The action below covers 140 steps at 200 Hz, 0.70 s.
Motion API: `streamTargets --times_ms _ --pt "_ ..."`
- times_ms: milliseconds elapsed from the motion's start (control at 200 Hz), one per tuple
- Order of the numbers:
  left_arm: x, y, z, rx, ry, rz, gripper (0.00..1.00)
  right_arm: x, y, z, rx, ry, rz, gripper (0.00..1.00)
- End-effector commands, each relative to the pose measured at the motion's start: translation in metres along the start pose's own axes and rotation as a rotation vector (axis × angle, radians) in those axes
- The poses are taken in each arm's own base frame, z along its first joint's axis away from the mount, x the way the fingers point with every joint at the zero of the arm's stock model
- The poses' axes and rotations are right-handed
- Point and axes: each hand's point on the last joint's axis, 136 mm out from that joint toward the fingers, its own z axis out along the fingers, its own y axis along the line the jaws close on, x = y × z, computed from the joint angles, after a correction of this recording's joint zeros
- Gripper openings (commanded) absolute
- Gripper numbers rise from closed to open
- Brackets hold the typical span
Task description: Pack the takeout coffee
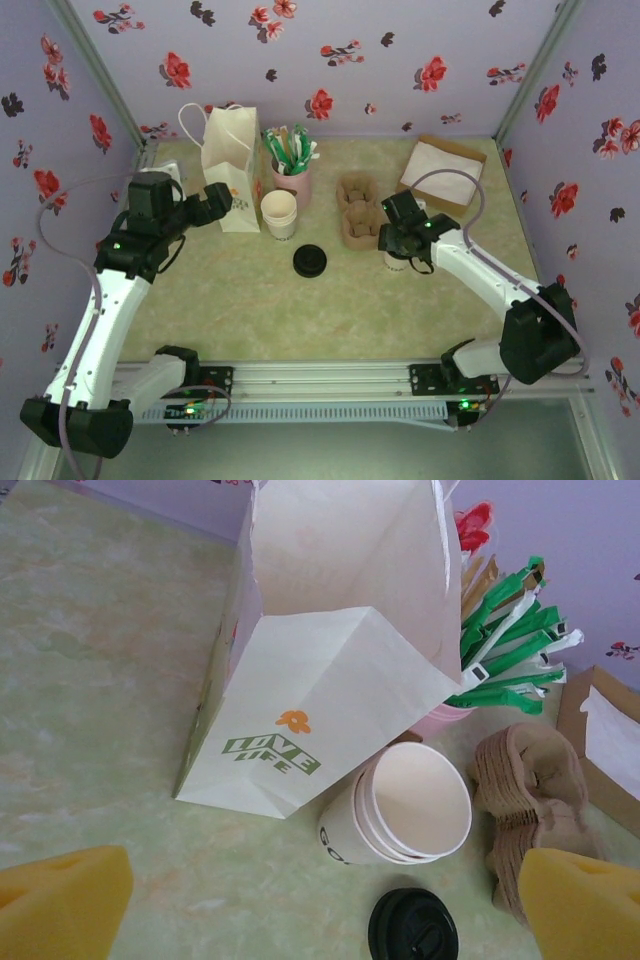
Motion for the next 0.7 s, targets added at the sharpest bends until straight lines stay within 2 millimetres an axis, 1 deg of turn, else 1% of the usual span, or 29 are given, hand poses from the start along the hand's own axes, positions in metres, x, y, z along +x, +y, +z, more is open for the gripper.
streamTargets --times_ms 0,50,115,280,380,485,580,695 --pt "0.000 -0.001 -0.002 0.006 0.010 0.008 1.00 0.139 -0.048 0.040 0.196 0.501 -0.078 0.72" --pt "0.000 -0.002 -0.002 0.009 0.010 0.009 1.00 0.138 -0.045 0.039 0.184 0.502 -0.076 0.74" --pt "0.000 -0.002 -0.001 0.011 0.015 0.009 1.00 0.130 -0.043 0.034 0.176 0.478 -0.079 0.75" --pt "-0.001 -0.004 -0.001 0.015 0.017 0.005 1.00 0.091 -0.036 0.012 0.155 0.382 -0.093 0.79" --pt "-0.001 -0.004 -0.001 0.014 0.016 0.007 1.00 0.071 -0.036 0.004 0.150 0.348 -0.090 0.79" --pt "0.000 -0.004 -0.002 0.014 0.021 0.007 1.00 0.060 -0.037 -0.001 0.146 0.336 -0.095 0.81" --pt "0.000 -0.004 -0.002 0.015 0.021 0.010 1.00 0.055 -0.036 -0.004 0.140 0.331 -0.105 0.83" --pt "0.000 -0.004 -0.002 0.016 0.021 0.008 1.00 0.048 -0.033 -0.010 0.121 0.316 -0.114 0.84"
